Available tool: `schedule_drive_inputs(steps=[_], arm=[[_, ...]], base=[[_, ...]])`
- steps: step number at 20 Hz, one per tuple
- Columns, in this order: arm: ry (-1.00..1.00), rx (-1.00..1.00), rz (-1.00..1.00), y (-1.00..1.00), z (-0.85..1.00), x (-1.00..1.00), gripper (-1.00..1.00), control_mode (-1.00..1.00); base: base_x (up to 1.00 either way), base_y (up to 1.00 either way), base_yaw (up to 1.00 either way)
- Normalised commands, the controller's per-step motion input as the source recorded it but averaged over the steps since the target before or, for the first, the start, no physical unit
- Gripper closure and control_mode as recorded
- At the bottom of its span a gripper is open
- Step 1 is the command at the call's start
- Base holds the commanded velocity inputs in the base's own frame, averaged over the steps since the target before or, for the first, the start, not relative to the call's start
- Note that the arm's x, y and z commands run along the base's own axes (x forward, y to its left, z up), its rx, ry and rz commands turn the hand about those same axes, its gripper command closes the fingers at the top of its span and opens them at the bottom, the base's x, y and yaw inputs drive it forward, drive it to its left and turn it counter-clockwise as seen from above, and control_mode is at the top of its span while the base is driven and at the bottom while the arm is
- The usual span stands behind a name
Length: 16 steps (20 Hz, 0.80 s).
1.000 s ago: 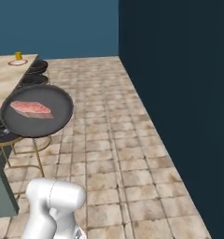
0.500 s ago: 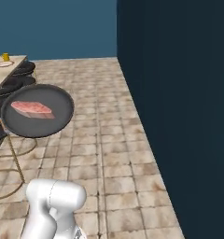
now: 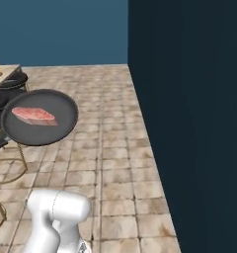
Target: Pick up the pan with the steak in it and place it on the dining table. Then place the steak on the plate.
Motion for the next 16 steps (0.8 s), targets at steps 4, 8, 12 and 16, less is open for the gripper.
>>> schedule_drive_inputs(steps=[4,8,12,16], arm=[[0.0,0.0,0.0,0.0,0.0,0.0,1.0,1.0],[0.0,0.0,0.0,0.0,0.0,0.0,1.0,1.0],[0.0,0.0,0.0,0.0,0.0,0.0,1.0,1.0],[0.0,0.0,0.0,0.0,0.0,0.0,1.0,1.0]], base=[[1.0,-0.16,0.08],[1.0,-0.15,0.07],[1.0,-0.15,0.06],[1.0,-0.04,0.02]])
